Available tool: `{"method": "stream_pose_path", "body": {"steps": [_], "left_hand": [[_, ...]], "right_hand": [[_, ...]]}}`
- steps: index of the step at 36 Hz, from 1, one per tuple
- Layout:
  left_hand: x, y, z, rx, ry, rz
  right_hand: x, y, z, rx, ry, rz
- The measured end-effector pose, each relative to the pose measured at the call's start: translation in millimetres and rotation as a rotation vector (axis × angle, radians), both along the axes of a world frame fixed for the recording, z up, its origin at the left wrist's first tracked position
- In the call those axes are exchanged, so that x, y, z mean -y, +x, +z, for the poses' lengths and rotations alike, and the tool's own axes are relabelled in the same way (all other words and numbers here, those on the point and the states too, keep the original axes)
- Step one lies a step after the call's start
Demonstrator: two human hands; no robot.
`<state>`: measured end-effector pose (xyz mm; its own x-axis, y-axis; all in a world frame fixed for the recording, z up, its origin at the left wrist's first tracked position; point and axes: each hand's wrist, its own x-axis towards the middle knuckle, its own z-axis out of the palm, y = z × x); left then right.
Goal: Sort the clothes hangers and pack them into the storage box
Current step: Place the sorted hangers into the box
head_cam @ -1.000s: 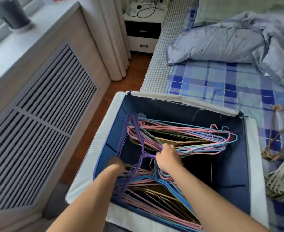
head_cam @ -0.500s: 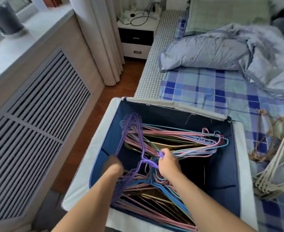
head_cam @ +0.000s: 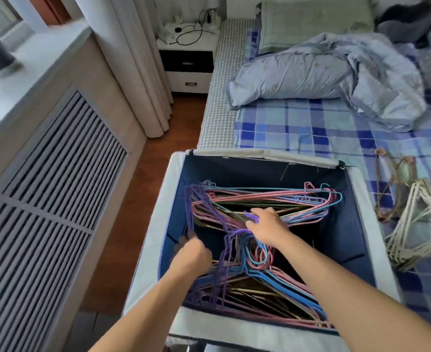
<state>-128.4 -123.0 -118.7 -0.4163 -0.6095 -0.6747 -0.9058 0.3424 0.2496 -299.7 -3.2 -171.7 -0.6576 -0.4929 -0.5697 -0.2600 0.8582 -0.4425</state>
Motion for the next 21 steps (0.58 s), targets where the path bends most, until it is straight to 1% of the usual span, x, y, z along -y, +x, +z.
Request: {"method": "stream_pose_path", "body": {"steps": [1,4,7,9,11,13,14,15,17,19,21], "left_hand": [[1,2,4,-0.051,0.005,-0.015],[5,7,6,-0.094,0.036,-0.118],[-1,0,11,-0.211,0.090,-0.140],[-14,-19,17,-0.297,0.139,-0.197],[-39,-51,21,-0.386,0.174,-0.273],[-75,-82,33,-0.464,0.254,-0.285],[-97,-96,39,-0.505,0.337,-0.269],[-111,-104,44,-0.537,0.425,-0.241],[-151,-120,57,-0.593,0.584,-0.251],[-184,-129,64,-0.600,0.670,-0.311],[-211,-135,70,-0.583,0.699,-0.366]], "right_hand": [[-8,1,7,-0.030,-0.007,0.000],[-38,0,22,-0.100,-0.073,-0.065],[-80,-2,46,-0.192,-0.225,-0.161],[-111,-7,60,-0.250,-0.306,-0.274],[-149,-13,75,-0.349,-0.369,-0.428],[-188,-19,87,-0.420,-0.384,-0.571],[-210,-23,92,-0.442,-0.362,-0.627],[-221,-24,93,-0.422,-0.340,-0.671],[-263,-28,96,-0.363,-0.280,-0.765],[-308,-32,88,-0.254,-0.210,-0.865],[-357,-34,69,-0.120,-0.111,-0.910]]}}
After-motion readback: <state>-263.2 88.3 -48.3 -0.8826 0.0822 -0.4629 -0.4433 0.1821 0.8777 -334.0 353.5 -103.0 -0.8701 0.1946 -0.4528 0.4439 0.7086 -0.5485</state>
